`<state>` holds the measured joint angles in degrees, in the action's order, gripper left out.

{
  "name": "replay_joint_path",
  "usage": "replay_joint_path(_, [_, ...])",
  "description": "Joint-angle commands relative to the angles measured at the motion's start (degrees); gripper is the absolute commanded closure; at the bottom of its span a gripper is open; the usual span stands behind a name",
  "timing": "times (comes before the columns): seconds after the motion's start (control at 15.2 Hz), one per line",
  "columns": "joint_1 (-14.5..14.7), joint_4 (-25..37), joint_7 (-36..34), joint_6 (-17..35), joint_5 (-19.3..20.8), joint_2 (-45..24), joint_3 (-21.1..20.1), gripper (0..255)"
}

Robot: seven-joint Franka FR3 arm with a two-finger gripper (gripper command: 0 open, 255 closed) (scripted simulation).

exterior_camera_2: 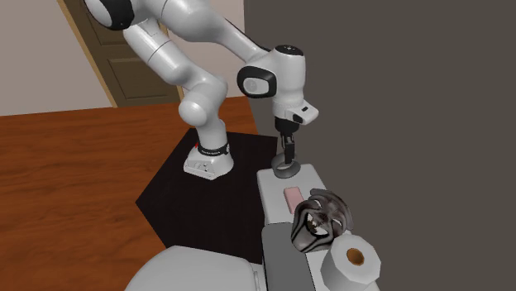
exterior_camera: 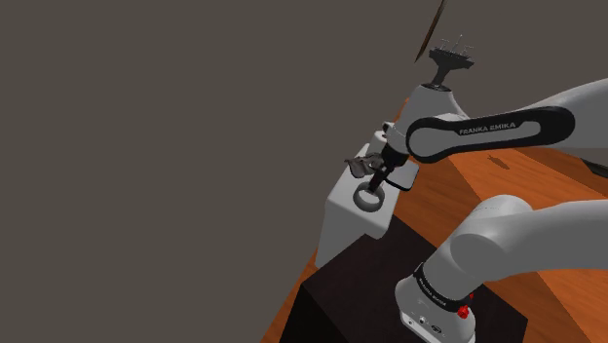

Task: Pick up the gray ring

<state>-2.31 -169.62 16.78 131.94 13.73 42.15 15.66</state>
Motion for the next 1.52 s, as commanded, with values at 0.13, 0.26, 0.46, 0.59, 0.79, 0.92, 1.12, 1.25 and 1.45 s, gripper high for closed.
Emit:
replay_joint_path(0.13, [-0.13, -1.67, -0.05, 4.81, 0.69, -3.1, 0.65, 0])
replay_joint_path(0.26, [-0.21, -2.6, -0.12, 8.06, 1.12, -5.43, 1.07, 0])
replay_joint_path(0.46, [-0.21, -2.51, -0.07, 8.01, 1.12, -5.47, 1.1, 255])
replay_joint_path(0.59, [-0.22, -2.54, -0.08, 7.96, 1.12, -5.39, 1.09, 255])
replay_joint_path(0.79, [-0.22, -2.54, -0.08, 8.0, 1.12, -5.43, 1.09, 255])
replay_joint_path(0.92, [-0.22, -2.54, -0.08, 8.02, 1.12, -5.44, 1.09, 255])
replay_joint_path(1.12, [-0.18, -2.26, -0.09, 6.78, 0.96, -4.48, 0.9, 255])
replay_joint_path(1.25, [-0.11, -1.51, -0.04, 4.29, 0.62, -2.74, 0.58, 255])
replay_joint_path(1.45, [0.03, -0.26, 0.04, 0.71, 0.11, -0.38, 0.1, 255])
